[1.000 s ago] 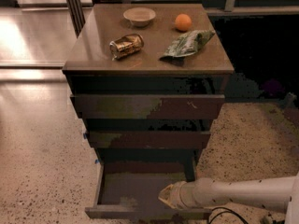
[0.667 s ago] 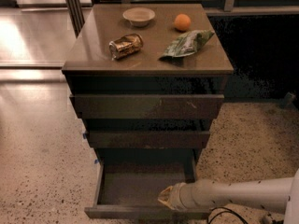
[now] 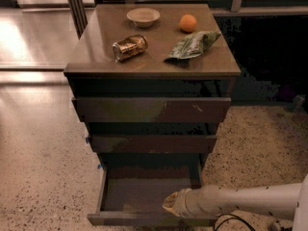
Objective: Close bottom drawer
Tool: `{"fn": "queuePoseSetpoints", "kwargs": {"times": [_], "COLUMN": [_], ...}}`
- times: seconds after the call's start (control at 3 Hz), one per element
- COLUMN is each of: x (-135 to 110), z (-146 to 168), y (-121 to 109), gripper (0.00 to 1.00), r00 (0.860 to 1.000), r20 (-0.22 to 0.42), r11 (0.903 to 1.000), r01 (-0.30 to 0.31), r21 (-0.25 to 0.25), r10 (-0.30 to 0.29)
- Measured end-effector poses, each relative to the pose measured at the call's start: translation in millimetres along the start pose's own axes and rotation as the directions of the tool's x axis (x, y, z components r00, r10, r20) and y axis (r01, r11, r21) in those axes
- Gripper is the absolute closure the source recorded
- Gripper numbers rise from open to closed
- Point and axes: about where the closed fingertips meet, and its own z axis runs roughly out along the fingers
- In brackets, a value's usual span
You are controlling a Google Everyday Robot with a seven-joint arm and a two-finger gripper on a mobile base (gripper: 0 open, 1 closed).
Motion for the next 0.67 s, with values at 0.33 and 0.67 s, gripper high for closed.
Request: {"fn": "queuePoseSetpoints", "kwargs": {"times": [0.33,0.67], "x": [3,23], "z": [5,26], "y": [-1,-1], "gripper": [1.00,1.00], "r00": [1.000,0.999], "r20": [0.015,0.035], "r11": [1.0000,0.9992], "r01": [-0.004,-0.023], "r21": [-0.004,-0.034], "r10": [0.004,0.024]}}
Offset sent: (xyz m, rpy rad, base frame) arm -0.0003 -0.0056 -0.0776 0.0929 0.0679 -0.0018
